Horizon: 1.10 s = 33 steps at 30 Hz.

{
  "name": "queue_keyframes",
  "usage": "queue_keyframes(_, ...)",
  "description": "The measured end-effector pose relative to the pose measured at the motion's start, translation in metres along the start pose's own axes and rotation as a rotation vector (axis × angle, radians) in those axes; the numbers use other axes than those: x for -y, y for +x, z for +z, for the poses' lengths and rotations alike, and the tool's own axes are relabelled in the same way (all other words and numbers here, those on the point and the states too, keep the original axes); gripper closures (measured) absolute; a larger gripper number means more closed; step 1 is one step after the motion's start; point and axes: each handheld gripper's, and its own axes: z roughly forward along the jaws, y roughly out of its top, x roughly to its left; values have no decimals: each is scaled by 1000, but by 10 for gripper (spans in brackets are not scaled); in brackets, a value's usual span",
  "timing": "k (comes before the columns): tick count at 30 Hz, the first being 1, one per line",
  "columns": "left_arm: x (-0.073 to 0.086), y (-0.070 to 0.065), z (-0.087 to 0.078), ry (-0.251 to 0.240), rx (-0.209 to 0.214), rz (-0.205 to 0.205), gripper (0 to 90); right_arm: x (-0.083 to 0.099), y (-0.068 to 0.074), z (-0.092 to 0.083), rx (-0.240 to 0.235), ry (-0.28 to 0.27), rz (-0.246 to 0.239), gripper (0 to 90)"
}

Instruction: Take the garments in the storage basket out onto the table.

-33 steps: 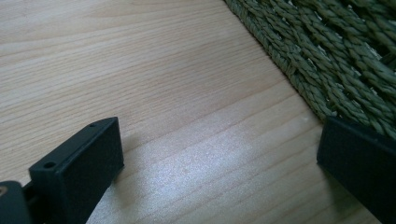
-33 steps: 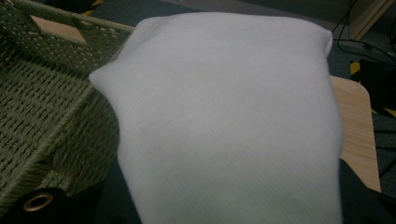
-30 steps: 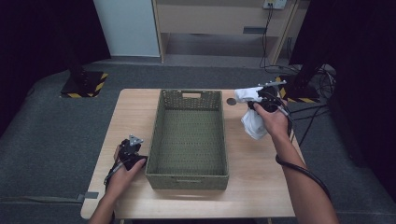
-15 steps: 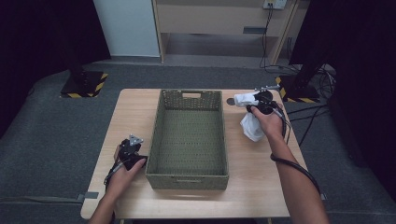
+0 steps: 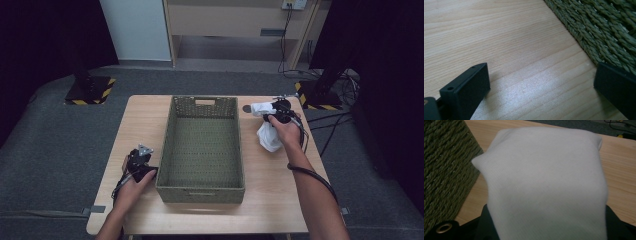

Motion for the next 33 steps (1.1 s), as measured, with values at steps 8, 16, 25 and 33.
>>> queue_keyframes(8,0,0,0,0,0,0,0,13,6,10,-13,21,-6,514)
queue_keyframes(16,0,-1,0,0,-4,-4,0,23,8,13,-19,37,-6,512)
queue_keyframes(25,0,-1,0,0,-4,-4,0,30,9,18,-8,52,-11,510)
queue_keyframes(33,0,-1,0,0,-4,-4,0,36,4,21,-15,66,4,490)
